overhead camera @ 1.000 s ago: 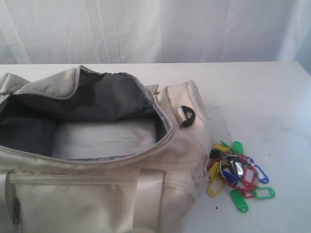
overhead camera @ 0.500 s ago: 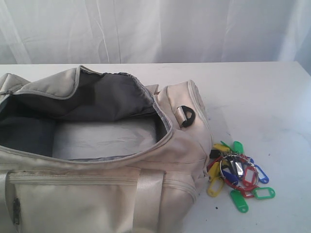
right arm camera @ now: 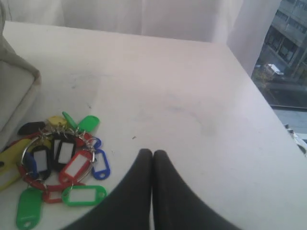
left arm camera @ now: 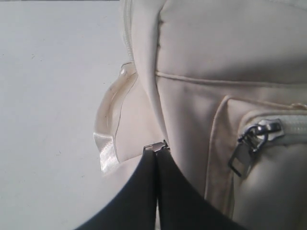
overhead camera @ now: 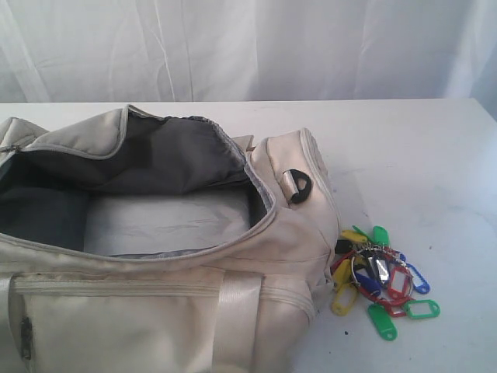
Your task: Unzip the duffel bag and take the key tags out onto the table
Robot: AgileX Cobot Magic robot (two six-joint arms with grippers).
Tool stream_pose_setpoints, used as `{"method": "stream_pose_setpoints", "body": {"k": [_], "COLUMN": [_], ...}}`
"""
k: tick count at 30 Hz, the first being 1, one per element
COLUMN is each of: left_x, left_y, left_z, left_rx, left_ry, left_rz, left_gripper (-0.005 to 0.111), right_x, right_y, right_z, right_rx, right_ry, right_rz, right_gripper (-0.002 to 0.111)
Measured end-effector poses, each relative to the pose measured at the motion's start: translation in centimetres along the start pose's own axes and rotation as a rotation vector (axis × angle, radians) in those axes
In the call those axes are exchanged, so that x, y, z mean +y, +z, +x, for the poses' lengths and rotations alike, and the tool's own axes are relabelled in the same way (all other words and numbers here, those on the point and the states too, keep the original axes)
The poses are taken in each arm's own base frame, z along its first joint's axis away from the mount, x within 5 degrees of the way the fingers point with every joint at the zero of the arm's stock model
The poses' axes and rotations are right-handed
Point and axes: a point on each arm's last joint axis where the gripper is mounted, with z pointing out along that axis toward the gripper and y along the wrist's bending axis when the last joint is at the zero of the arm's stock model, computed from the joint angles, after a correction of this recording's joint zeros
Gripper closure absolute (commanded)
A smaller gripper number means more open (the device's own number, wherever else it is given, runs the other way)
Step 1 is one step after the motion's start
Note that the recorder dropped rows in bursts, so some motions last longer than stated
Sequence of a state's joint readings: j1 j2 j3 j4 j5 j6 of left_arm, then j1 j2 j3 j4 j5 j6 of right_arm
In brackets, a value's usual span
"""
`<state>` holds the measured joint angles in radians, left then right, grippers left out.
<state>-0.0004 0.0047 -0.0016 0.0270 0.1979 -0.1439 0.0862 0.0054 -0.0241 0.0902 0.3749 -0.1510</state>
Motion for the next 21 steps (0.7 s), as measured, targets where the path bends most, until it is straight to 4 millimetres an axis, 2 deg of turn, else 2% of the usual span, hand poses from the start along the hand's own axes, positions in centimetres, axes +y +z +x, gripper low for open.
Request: {"method": "stream_pose_setpoints", "body": {"k": [13,21], "left_x": [0.0,0.0], "left_y": [0.0,0.0], "left_z": [0.0,0.0], "left_rx": [0.0,0.0], "left_ry": [0.0,0.0], "left_rz": [0.0,0.0], "left_gripper": [0.107,0.107], "right_x": [0.02,0.29], "right_y": [0.2,0.2], "right_z": [0.41,0.23], "right_rx": [-0.001,-0.02], "right_ry": [0.005,0.095], "right_rz": [0.0,-0.03], "right_gripper": [0.108,0.108]}}
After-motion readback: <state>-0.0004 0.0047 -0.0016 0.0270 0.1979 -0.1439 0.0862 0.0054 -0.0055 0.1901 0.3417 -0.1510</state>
